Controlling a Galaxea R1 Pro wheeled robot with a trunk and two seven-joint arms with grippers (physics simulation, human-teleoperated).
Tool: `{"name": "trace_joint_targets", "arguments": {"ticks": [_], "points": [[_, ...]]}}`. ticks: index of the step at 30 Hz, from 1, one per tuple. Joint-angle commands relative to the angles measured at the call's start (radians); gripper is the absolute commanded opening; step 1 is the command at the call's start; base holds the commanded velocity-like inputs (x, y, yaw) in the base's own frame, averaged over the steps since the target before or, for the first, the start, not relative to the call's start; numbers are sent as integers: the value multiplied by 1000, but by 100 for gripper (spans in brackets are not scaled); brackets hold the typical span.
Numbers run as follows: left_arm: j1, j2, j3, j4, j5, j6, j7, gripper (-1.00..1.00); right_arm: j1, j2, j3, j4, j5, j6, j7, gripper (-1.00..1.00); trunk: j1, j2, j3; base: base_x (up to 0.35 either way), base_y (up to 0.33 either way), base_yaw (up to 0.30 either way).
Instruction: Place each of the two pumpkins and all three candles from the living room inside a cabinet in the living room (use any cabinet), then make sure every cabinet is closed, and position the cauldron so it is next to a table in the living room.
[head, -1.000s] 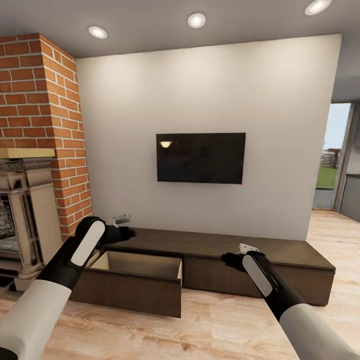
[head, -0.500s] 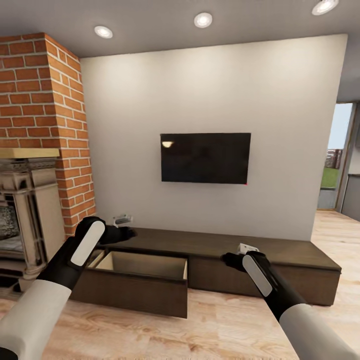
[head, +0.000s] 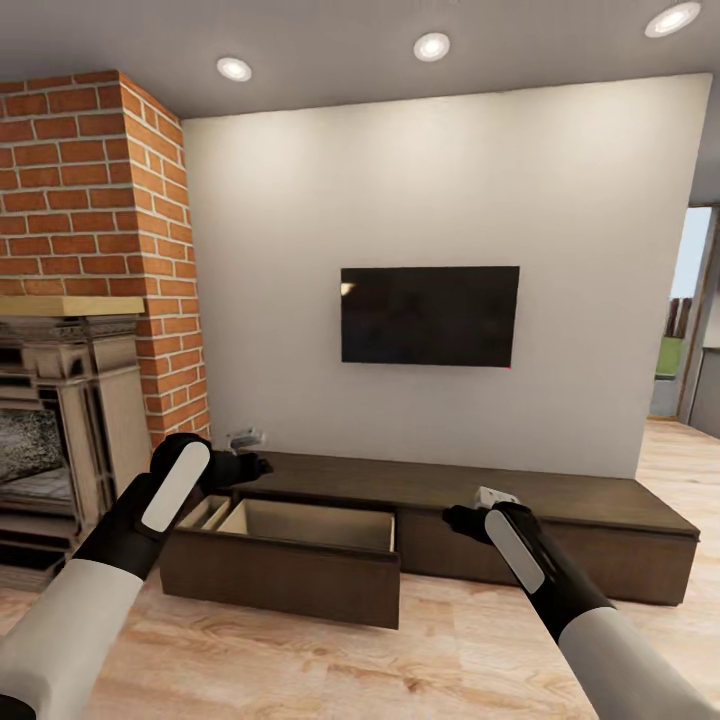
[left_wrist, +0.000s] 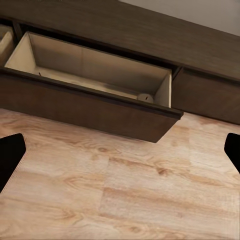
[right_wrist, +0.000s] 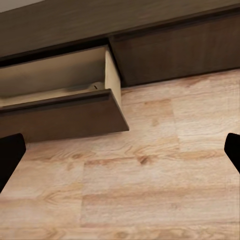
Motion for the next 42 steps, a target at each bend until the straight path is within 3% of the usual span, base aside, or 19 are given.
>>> {"name": "trace_joint_targets", "arguments": {"ticks": [1,42], "points": [[-1,1,-3,-1,10,1,10,100,-1,-1,4,-1,-10,1,-10,100,0,-1,-1,-6,303,0],[0,2,-1,0,14,1,7,100,-1,-1,4,-2,-13,-1,-10,100,0,-1,4,0,310,-37]]}}
